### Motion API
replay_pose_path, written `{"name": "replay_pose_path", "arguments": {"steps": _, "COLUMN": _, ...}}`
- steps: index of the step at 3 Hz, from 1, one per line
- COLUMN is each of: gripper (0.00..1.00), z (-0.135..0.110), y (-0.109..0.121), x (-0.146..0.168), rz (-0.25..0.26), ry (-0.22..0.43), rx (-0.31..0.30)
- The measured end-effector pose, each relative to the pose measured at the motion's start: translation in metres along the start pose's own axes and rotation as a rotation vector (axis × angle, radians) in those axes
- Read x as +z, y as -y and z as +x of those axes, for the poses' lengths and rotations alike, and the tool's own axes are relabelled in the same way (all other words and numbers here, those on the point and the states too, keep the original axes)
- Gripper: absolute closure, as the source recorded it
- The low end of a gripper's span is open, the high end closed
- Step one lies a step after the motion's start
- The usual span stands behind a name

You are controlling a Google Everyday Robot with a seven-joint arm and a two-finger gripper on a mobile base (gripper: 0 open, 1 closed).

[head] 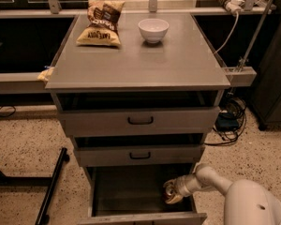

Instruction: Place coke can into bottom drawer

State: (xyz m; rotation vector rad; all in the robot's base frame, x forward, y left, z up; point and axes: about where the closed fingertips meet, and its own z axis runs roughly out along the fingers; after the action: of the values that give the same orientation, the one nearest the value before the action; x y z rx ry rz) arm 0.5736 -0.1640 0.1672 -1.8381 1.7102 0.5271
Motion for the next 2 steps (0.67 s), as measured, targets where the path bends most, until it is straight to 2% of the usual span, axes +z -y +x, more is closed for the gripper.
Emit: {"name": "replay_pose_path", "arguments": {"steps": 2, "gripper": 0.59, "z": 0.0013, "y": 0.0010, "x": 0.0004, "rz": 0.002, "ry": 0.000, "rx": 0.000}}
